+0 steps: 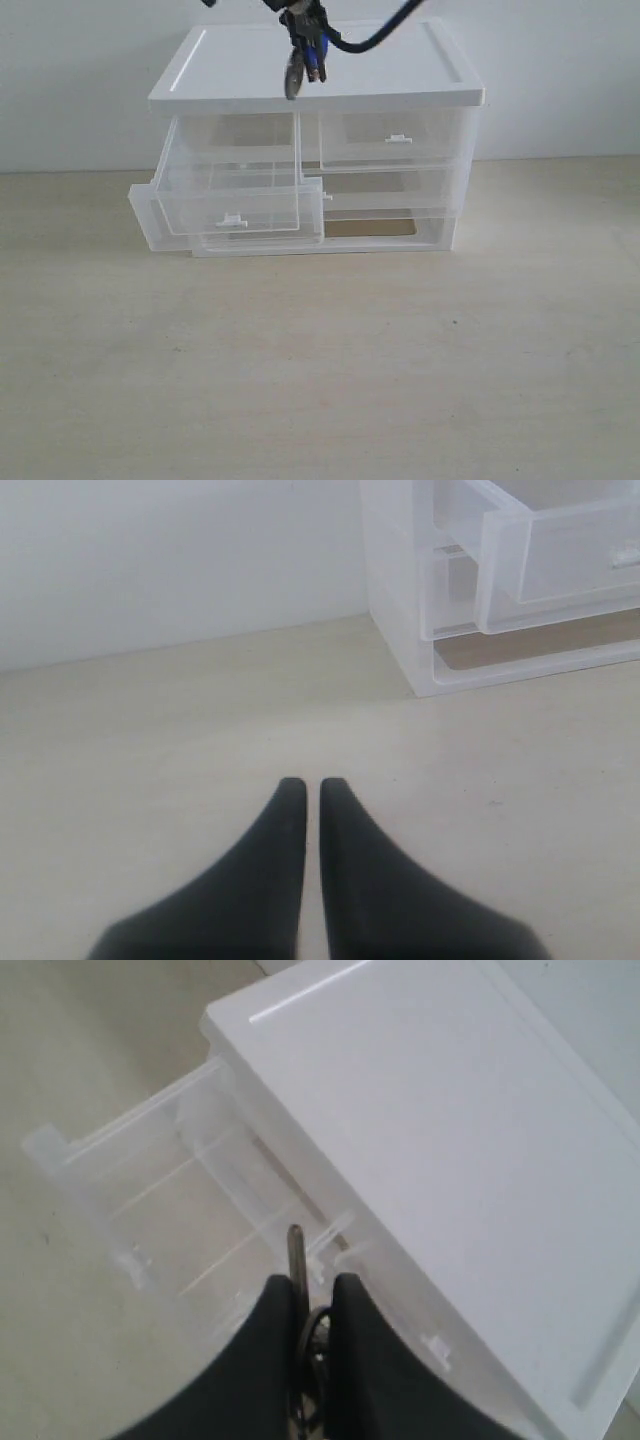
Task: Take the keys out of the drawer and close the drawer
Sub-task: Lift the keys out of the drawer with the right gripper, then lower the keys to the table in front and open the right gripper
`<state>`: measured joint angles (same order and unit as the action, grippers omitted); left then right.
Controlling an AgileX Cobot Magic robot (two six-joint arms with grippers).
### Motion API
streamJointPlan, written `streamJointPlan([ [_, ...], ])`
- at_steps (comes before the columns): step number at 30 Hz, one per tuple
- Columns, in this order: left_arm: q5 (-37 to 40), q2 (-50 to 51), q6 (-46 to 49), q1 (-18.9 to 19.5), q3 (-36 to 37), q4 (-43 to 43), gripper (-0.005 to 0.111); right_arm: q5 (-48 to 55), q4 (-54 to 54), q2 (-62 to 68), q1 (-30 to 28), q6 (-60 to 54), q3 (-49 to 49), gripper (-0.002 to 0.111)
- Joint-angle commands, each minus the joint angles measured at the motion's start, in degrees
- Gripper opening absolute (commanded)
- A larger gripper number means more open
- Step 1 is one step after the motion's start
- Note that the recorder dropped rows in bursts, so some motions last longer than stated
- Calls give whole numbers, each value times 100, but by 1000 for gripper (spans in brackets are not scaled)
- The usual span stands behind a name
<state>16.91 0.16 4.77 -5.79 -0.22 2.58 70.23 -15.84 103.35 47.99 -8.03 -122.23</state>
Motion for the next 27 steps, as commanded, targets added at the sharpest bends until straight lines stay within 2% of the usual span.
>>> streamJointPlan([
  [1,8,-16,-9,-10,22,-36,4,-92,-378,-716,-3,430,1037,0],
  [7,8,-16,-9,-10,22,-36,4,-910,-504,-1644,-3,965,2923,0],
  [15,8,-16,-9,-10,22,-36,4,-2346,-896,-1931,-3,1806,5035,0],
  [20,8,-16,-9,-10,22,-36,4,-3045,-814,-1931,-3,1918,5899,0],
  [24,8,-16,-9,-10,22,-36,4,-4446,-809,-1875,-3,1966,6650,0],
  [27,8,-16,-9,-10,22,-36,4,-4972,-793,-1642,-3,1966,7031,0],
])
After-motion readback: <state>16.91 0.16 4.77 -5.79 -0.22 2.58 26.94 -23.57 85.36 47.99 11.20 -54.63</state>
